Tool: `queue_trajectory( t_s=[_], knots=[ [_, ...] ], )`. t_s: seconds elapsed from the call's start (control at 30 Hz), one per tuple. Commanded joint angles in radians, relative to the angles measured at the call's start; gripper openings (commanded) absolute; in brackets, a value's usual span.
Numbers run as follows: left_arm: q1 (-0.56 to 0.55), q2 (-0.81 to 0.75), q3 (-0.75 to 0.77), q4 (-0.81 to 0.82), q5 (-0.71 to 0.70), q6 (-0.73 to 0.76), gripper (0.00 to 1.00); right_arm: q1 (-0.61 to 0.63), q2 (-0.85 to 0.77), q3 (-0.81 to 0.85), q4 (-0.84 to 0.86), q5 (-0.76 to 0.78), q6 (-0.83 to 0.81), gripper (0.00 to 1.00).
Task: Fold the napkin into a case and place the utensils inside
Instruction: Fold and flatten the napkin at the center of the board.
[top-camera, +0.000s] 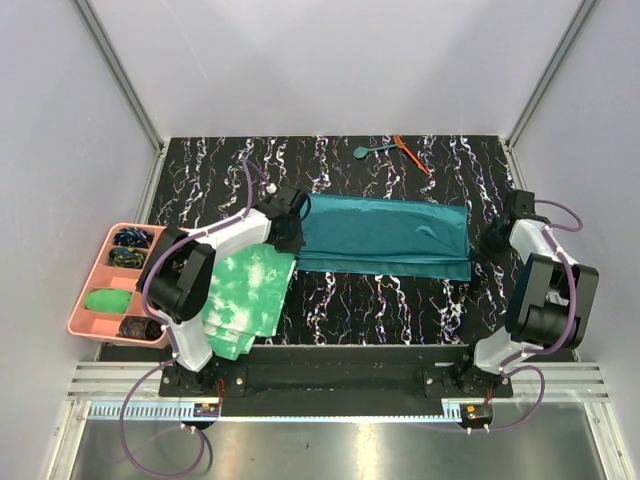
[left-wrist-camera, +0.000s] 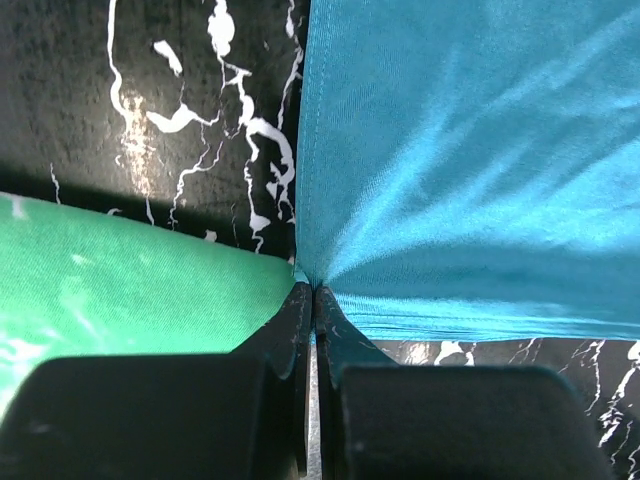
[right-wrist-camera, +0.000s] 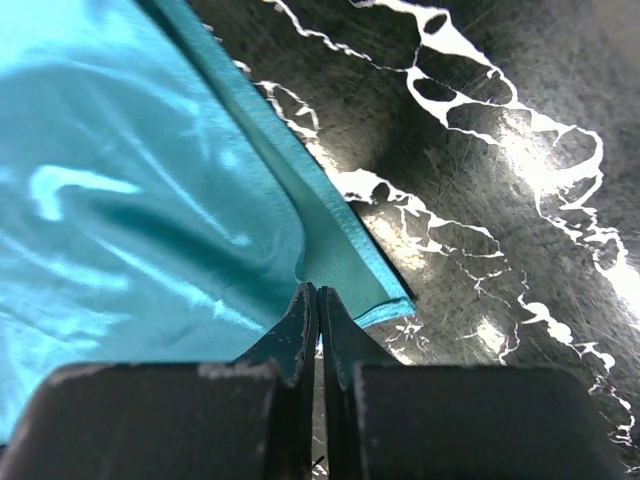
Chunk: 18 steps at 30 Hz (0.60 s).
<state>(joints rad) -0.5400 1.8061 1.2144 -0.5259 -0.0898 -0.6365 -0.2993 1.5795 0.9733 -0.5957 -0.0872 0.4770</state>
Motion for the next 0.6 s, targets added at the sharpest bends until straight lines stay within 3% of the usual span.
queue_trajectory(
  t_s=[0.0, 0.57],
  knots=[
    [-0.002, -0.074, -0.022, 0.01, -0.011, 0.009, 0.0, -0.001, -0.078, -0.005, 0.017, 0.047, 0.005, 0.0],
    [-0.005, -0.004, -0.041, 0.046, 0.085, 0.003, 0.0, -0.001, 0.034, -0.038, 0.036, 0.083, 0.014, 0.0]
  ],
)
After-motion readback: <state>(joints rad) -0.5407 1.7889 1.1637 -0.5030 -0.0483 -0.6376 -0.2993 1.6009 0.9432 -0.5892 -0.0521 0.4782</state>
